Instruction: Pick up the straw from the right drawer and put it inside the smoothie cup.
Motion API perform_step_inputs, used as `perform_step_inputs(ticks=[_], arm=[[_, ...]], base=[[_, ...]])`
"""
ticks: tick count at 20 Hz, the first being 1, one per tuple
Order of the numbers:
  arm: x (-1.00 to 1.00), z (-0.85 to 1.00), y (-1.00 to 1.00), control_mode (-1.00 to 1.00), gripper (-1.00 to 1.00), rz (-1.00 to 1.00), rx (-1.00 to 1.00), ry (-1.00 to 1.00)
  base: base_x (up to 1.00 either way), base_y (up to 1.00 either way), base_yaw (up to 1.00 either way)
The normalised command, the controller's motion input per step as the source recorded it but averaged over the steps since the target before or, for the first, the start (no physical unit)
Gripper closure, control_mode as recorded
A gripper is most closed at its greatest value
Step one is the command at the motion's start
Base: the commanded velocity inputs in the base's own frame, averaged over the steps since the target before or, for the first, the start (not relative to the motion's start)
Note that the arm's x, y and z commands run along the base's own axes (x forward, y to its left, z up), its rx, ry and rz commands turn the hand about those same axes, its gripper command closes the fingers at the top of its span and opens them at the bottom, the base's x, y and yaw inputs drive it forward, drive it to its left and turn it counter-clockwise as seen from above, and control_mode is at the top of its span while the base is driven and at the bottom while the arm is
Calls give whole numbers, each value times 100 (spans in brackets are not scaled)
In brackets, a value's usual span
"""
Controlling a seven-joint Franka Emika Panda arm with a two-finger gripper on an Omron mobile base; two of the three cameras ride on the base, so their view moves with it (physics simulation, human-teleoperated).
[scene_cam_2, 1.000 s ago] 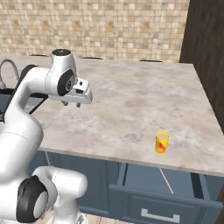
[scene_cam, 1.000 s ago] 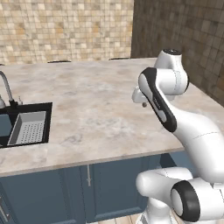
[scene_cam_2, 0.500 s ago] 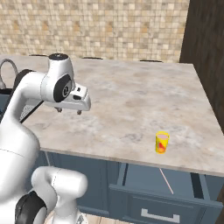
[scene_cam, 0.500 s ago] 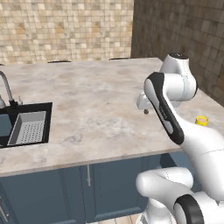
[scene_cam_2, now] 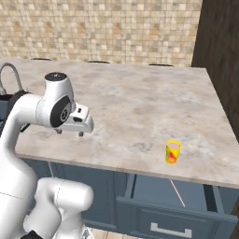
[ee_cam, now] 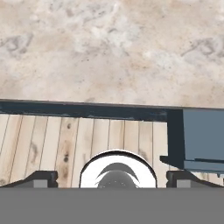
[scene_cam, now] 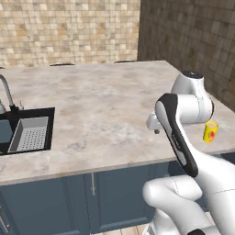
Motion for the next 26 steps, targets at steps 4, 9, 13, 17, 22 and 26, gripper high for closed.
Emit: perform_step_inputs(ticks=[4, 9, 13, 17, 22, 26], arm=[[-2, -18, 0, -100, -100, -3, 0, 0], [0, -7, 0, 100, -100, -2, 0, 0], [0, 0, 0, 100, -100, 0, 0, 0], [0, 0, 0, 100, -100, 0, 0, 0], [0, 0, 0, 100, -100, 0, 0, 0], [0, 0, 0, 100, -100, 0, 0, 0]], base=[[0, 0, 0], [0, 0, -5], [0, 7, -20], [0, 16, -27], [-23, 27, -32], [-23, 41, -35]])
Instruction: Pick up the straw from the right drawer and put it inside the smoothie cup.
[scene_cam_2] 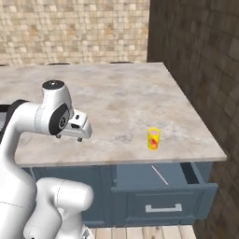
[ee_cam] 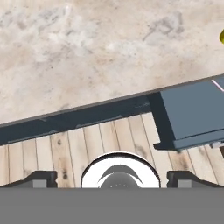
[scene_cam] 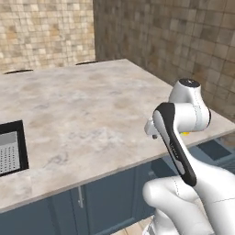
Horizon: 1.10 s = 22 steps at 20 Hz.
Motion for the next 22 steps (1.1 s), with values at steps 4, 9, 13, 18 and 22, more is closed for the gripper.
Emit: perform_step_inputs(ticks=[4, 9, 13, 18, 22], arm=[[0, 0, 0, 100, -100, 0, 0, 0], [0, 0, 0, 100, -100, 0, 0, 0], [0, 0, 0, 100, -100, 0, 0, 0], [0, 0, 0, 100, -100, 0, 0, 0], [0, 0, 0, 100, -100, 0, 0, 0]], base=[[-16, 40, -34], [-4, 11, -37], [0, 1, -38], [-1, 18, -38], [0, 26, -34]])
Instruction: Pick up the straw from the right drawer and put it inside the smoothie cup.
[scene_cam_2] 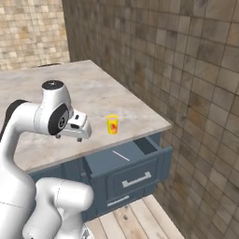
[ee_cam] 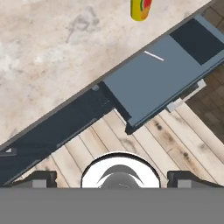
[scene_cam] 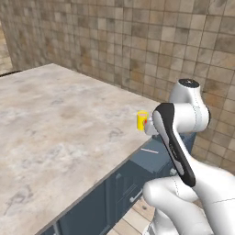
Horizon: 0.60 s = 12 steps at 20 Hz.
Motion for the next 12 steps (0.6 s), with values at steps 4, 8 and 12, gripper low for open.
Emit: perform_step_inputs(ticks=[4, 8, 12], arm=[[3, 0, 10, -100, -100, -4, -1, 0], [4, -2, 6, -100, -100, -6, 0, 0], [24, -7, -26, -100, -100, 0, 0, 0]], base=[[3, 31, -18], [0, 0, 0], [0, 0, 0]])
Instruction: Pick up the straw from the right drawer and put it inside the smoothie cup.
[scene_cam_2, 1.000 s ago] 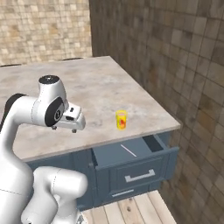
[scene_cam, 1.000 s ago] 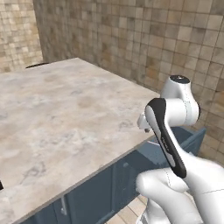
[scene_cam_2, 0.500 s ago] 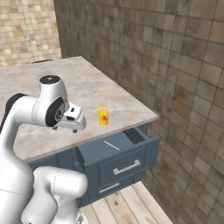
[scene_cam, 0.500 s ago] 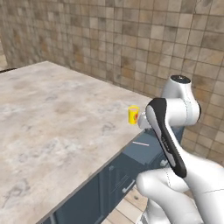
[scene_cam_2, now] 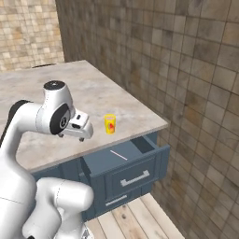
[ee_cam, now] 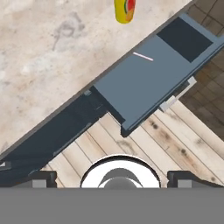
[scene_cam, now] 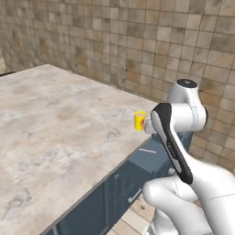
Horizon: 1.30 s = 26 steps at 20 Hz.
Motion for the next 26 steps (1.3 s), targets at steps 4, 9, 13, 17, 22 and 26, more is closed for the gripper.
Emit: perform_step_inputs(ticks=[4, 9, 13, 17, 22, 26], arm=[[32, -11, -53, -100, -100, 3, 0, 0], [31, -3, -38, -100, -100, 4, 0, 10], [12, -32, -25, -100, -100, 13, 0, 1], [15, -41, -23, -100, -100, 12, 0, 0], [7, -40, -28, -100, -100, 14, 0, 0], [13, -21, -29, -100, -100, 13, 0, 0]], base=[[0, 0, 0], [0, 0, 0], [0, 0, 0], [0, 0, 0], [0, 0, 0], [0, 0, 0]])
